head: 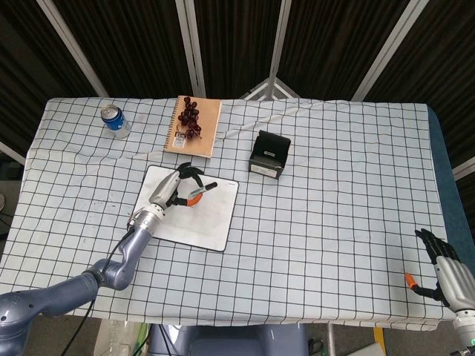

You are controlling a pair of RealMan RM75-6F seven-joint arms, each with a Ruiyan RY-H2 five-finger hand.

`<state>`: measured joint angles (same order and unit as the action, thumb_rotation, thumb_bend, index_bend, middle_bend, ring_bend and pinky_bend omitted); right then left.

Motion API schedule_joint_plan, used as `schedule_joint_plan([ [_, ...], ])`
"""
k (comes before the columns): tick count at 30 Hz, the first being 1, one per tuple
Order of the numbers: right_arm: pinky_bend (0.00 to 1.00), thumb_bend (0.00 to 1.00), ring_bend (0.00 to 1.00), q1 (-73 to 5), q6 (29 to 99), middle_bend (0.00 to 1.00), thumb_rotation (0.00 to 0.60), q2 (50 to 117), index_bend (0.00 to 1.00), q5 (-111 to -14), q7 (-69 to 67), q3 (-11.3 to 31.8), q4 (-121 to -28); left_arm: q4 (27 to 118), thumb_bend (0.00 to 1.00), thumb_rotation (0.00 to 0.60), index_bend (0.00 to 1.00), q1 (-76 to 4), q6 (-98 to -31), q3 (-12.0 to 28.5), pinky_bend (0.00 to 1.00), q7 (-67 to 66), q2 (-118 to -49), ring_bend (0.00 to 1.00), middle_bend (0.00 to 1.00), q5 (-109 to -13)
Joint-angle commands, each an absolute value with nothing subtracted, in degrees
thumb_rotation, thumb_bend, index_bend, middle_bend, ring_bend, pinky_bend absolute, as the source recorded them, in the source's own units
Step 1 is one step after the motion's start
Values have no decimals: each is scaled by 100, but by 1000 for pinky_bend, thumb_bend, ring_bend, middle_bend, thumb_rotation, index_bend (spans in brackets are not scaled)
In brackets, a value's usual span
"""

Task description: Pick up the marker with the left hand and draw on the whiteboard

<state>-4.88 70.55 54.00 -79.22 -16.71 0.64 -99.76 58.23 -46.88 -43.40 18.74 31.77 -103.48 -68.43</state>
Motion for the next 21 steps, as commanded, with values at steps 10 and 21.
schedule_joint_plan([
  [10, 0, 352, 0, -493, 7041, 0, 600, 5389, 0, -7925, -1688, 60, -9977, 5822, 569, 600, 712, -4640, -4261, 1836, 73, 3001, -10320, 33, 226, -6697],
  [21, 0, 352, 0, -477, 7108, 0, 600, 5409, 0, -7987, -1641, 51, -9981, 6238, 567, 600, 712, -4151, -4300, 1538, 72, 2727, -9822, 33, 226, -6515],
])
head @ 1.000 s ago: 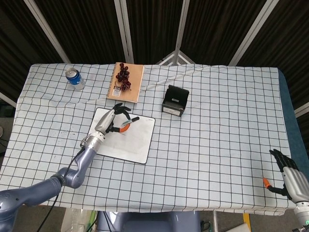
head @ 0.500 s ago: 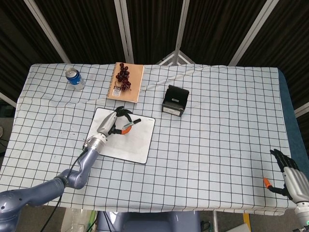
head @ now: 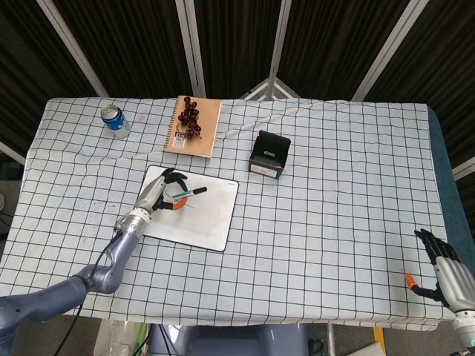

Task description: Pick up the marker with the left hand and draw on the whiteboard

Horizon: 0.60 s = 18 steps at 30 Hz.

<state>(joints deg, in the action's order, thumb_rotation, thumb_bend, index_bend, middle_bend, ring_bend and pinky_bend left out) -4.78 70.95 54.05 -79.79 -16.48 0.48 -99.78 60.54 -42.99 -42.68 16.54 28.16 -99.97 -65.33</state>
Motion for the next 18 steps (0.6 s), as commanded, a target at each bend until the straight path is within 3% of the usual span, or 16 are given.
schedule_joint_plan([
  [1, 0, 352, 0, -475, 7119, 0, 600, 5410, 0, -7995, -1635, 51, -9982, 6326, 567, 600, 712, -4093, -4310, 1500, 72, 2703, -9742, 33, 226, -6511],
  [6, 0, 352, 0, -460, 7174, 0, 600, 5413, 0, -8045, -1634, 47, -9987, 6816, 566, 600, 712, -3799, -4530, 1512, 72, 2767, -9336, 33, 226, -6447],
  [12, 0, 352, 0, -445, 7217, 0, 600, 5403, 0, -8090, -1681, 41, -9992, 7489, 566, 600, 712, -3605, -4858, 2094, 72, 3426, -8924, 33, 225, -6221],
  [18, 0, 353, 0, -471, 7166, 0, 600, 5407, 0, -8080, -1711, 41, -9982, 7625, 564, 600, 712, -3754, -4892, 2365, 72, 3273, -8781, 33, 226, -6101],
])
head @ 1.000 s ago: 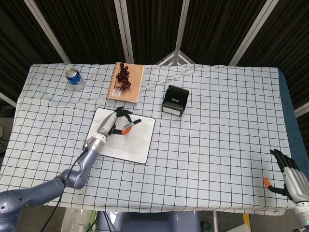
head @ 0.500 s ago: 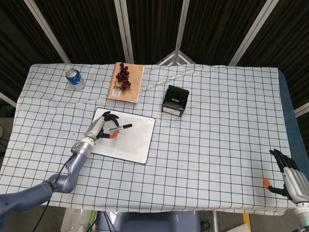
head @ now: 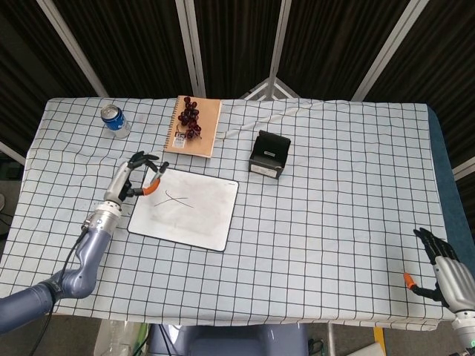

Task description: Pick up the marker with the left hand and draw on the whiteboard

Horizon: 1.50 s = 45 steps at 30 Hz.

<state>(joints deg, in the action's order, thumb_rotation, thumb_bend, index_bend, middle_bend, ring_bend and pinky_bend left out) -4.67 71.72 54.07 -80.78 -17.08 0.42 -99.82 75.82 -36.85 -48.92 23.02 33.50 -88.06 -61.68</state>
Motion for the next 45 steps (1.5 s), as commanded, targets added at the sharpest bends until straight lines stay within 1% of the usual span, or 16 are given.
schedule_joint_plan([
  [1, 0, 352, 0, -474, 7161, 0, 600, 5407, 0, -8079, -1713, 41, -9982, 7634, 563, 600, 712, -3781, -4872, 2380, 72, 3253, -8795, 33, 226, -6073],
  [6, 0, 352, 0, -486, 7127, 0, 600, 5398, 0, -8070, -1736, 37, -9983, 7623, 561, 600, 712, -3911, -4766, 2355, 72, 3136, -8945, 33, 225, -6006],
  [9, 0, 352, 0, -489, 7116, 0, 600, 5394, 0, -8060, -1750, 37, -9981, 7551, 561, 600, 712, -4032, -4639, 2254, 72, 3034, -9144, 33, 225, -6015],
  [18, 0, 352, 0, -486, 7096, 0, 600, 5374, 0, -8032, -1825, 36, -9959, 7058, 560, 600, 712, -4312, -4523, 2118, 73, 2897, -9856, 33, 226, -6012],
  [24, 0, 352, 0, -484, 7076, 0, 600, 5352, 0, -8023, -1873, 29, -9961, 6706, 561, 600, 712, -4415, -4439, 2137, 73, 2937, -10165, 33, 226, -5954],
  [34, 0, 352, 0, -500, 7038, 0, 600, 5347, 0, -8009, -1918, 31, -9967, 6379, 560, 600, 712, -4530, -4340, 2164, 73, 2982, -10397, 33, 226, -6022],
  [45, 0, 352, 0, -503, 7030, 0, 600, 5348, 0, -8002, -1930, 32, -9975, 6228, 560, 600, 712, -4503, -4299, 2119, 73, 2989, -10425, 33, 226, -6094],
])
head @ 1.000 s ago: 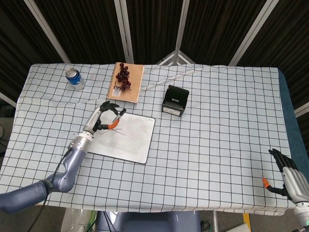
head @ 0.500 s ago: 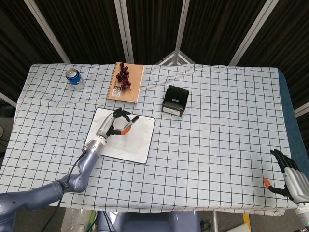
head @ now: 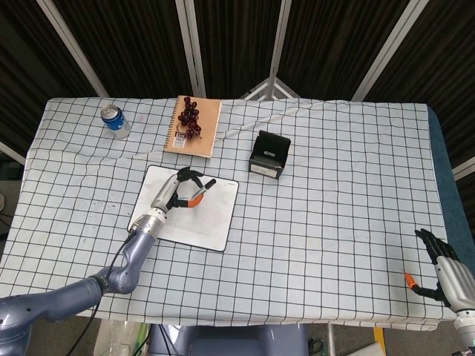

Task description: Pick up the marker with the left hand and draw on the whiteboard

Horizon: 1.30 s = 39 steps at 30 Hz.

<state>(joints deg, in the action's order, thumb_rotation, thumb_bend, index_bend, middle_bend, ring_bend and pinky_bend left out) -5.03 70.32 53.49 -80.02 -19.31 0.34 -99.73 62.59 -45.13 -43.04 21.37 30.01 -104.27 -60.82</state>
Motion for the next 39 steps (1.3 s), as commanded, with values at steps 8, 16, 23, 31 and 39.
schedule_joint_plan([
  [8, 0, 352, 0, -505, 7035, 0, 600, 5357, 0, -8014, -1889, 27, -9997, 6179, 560, 600, 712, -4450, -4289, 2062, 73, 3017, -10431, 33, 227, -6156],
  [16, 0, 352, 0, -484, 7104, 0, 600, 5373, 0, -8018, -1877, 43, -9999, 6665, 560, 600, 712, -4355, -4557, 2329, 73, 3394, -10236, 33, 227, -6310],
  [23, 0, 352, 0, -480, 7107, 0, 600, 5375, 0, -8024, -1879, 37, -9984, 7494, 558, 600, 712, -4245, -4896, 2618, 73, 3518, -9681, 33, 227, -6547],
  [31, 0, 352, 0, -475, 7101, 0, 600, 5361, 0, -8010, -1873, 31, -9987, 7752, 549, 600, 712, -4067, -5085, 2242, 73, 2362, -9040, 33, 225, -6652],
  [39, 0, 352, 0, -468, 7105, 0, 600, 5346, 0, -7990, -1816, 28, -10022, 7957, 530, 600, 711, -3765, -5354, 1447, 72, 518, -8333, 33, 225, -6841],
])
